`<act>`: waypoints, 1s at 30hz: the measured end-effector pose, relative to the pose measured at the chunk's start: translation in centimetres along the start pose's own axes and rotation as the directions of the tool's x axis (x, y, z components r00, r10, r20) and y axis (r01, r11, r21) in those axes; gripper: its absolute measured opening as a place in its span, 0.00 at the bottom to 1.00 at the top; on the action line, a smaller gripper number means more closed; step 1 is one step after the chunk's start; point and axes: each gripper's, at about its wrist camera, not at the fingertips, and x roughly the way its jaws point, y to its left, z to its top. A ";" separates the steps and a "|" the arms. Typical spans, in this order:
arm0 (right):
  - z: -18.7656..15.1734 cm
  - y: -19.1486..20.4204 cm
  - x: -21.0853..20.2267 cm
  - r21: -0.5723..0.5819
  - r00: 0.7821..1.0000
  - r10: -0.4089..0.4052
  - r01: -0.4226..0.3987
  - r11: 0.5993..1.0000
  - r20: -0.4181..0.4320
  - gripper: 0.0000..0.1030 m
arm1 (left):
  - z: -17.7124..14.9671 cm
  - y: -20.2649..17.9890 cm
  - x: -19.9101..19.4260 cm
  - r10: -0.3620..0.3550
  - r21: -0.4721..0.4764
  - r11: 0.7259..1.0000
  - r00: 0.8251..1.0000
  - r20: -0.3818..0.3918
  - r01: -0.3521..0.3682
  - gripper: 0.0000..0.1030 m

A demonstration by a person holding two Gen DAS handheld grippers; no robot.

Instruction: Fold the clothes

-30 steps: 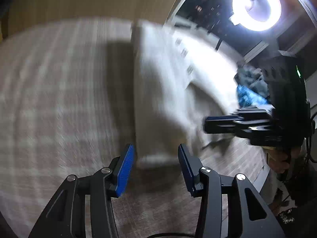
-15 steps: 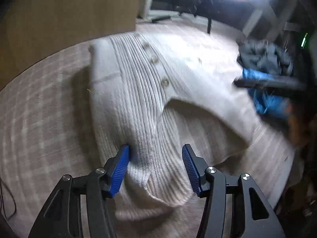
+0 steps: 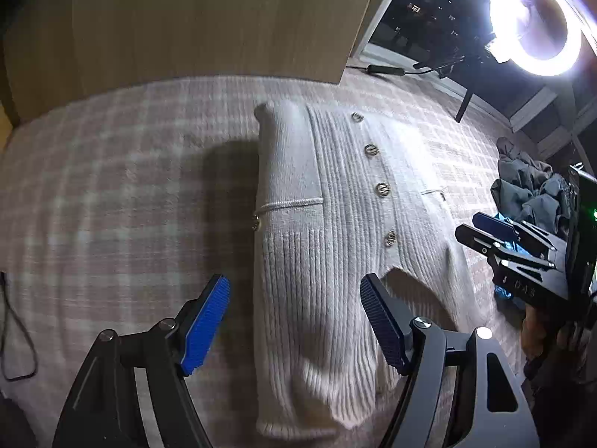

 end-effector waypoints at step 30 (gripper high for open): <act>-2.2 -2.9 2.5 0.074 0.960 0.280 -0.278 0.958 -0.025 0.59 | 1.2 -0.3 4.8 -0.100 0.028 0.994 0.993 -0.066 0.102 0.73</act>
